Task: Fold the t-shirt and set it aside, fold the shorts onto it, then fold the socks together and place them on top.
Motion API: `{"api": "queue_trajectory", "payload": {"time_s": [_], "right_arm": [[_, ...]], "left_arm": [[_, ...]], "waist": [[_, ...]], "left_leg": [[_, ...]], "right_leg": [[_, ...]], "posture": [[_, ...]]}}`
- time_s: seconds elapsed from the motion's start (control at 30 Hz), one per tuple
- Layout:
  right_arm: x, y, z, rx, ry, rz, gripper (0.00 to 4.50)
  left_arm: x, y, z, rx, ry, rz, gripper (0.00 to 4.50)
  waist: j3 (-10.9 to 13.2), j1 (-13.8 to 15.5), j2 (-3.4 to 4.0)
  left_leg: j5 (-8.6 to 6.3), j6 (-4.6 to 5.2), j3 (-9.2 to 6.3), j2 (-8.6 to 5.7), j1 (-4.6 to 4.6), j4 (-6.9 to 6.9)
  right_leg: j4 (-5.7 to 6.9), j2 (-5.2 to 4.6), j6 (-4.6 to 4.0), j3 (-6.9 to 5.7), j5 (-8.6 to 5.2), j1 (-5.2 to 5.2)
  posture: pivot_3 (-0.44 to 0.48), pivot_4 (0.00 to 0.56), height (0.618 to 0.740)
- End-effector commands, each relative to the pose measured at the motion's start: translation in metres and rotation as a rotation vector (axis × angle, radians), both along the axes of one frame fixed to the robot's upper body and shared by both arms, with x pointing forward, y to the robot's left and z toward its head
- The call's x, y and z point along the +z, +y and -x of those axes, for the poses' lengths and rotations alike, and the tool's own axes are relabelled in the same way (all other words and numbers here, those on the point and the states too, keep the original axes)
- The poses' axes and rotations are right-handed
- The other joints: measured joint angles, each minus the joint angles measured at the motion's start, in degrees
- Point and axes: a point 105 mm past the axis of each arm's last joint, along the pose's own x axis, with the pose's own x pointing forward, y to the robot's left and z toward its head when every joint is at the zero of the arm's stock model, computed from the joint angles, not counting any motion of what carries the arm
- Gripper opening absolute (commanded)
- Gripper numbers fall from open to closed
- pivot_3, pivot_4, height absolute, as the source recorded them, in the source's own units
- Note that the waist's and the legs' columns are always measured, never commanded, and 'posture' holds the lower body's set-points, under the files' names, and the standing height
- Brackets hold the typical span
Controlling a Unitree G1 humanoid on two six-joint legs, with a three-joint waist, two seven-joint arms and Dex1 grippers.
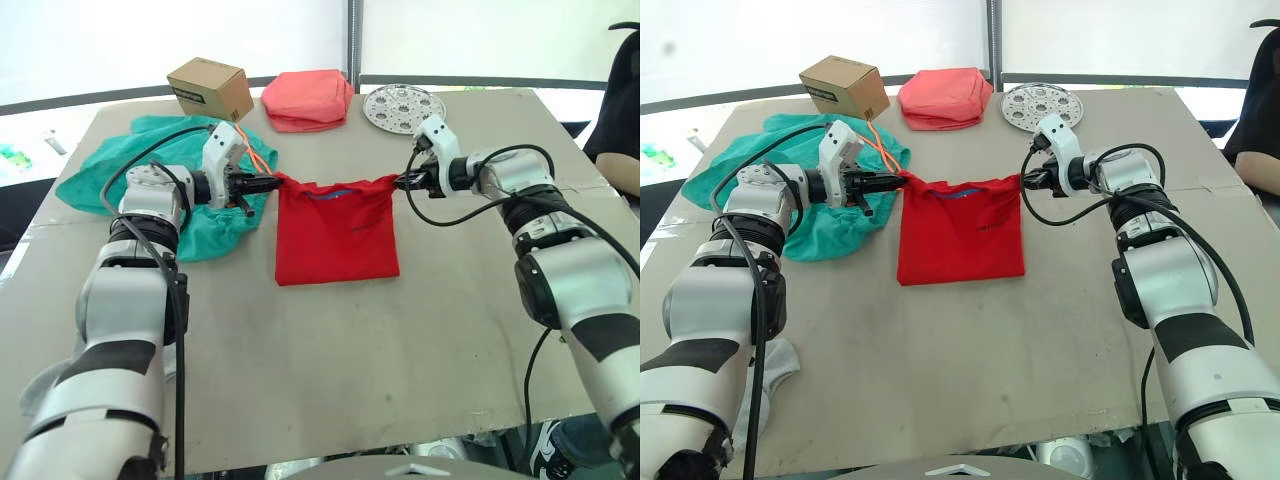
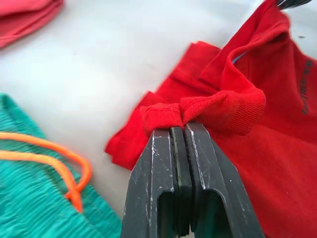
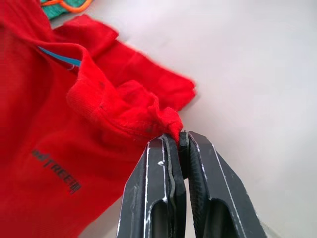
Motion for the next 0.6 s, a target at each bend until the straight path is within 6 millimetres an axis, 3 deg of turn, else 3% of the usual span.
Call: {"api": "queue_trajectory", "payload": {"time_s": [0.03,0.17,0.27,0.37,0.47,0.53,0.57,0.6], "right_arm": [[0.024,0.01,-0.004,0.015,-0.079,-0.044,0.0],[0.005,0.001,-0.011,-0.094,-0.062,0.037,0.0],[-0.011,0.001,-0.011,-0.123,-0.025,0.059,0.0],[-0.017,-0.003,-0.012,-0.159,-0.014,0.056,1.0],[-0.012,-0.006,-0.015,-0.195,-0.032,0.017,2.45],[-0.003,-0.006,-0.015,-0.172,-0.057,-0.009,3.43],[0.003,-0.006,-0.015,-0.152,-0.068,-0.023,3.44],[0.009,-0.007,-0.015,-0.131,-0.105,-0.01,3.44]], "left_arm": [[0.029,-0.006,-0.006,0.007,-0.063,0.084,0.04],[-0.007,0.014,-0.008,0.144,0.057,-0.093,0.04],[-0.024,0.023,-0.01,0.232,0.113,-0.13,0.04],[-0.029,0.025,-0.01,0.244,0.114,-0.166,0.0],[-0.011,0.027,-0.017,0.301,0.046,-0.068,0.0],[-0.002,0.024,-0.015,0.261,0.023,-0.01,0.73],[0.004,0.021,-0.013,0.226,0.022,0.053,0.91],[0.01,0.022,-0.011,0.208,0.011,0.085,1.44]], "waist": [[0.0,0.0,0.0],[-0.01,-0.03,0.0],[0.0,-0.13,0.0],[0.0,-0.15,0.0],[0.0,-0.12,0.0],[0.0,-0.15,0.0],[0.0,-0.17,0.0],[0.0,-0.17,0.0]], "left_leg": [[0.0,0.0,-0.01,0.0,-0.01,0.0],[0.0,0.0,0.0,-0.01,0.01,0.0],[0.0,0.0,0.02,-0.01,0.03,0.0],[0.0,0.0,0.01,0.0,0.01,0.0],[0.0,-0.01,0.0,-0.01,0.0,0.0],[0.0,-0.01,0.0,-0.01,0.01,0.0],[0.0,-0.01,0.0,-0.01,0.01,0.0],[0.0,-0.01,-0.01,-0.01,0.01,0.0]], "right_leg": [[0.0,0.0,0.0,-0.02,0.0,0.0],[0.01,0.0,0.0,0.0,0.0,0.01],[0.04,-0.01,0.0,0.05,0.0,0.01],[0.03,0.0,0.0,0.03,0.0,-0.01],[0.01,-0.04,0.0,0.01,0.0,-0.01],[0.01,-0.05,0.0,0.02,0.01,0.0],[0.01,-0.05,0.0,0.02,0.01,0.0],[0.01,-0.05,0.0,0.01,0.01,0.0]], "posture": [[0.0,0.15,0.74],[0.0,0.15,0.74],[0.0,0.15,0.74],[0.0,0.15,0.74],[0.0,0.15,0.74],[0.0,0.15,0.74],[0.0,0.15,0.74],[0.0,0.15,0.74]]}}
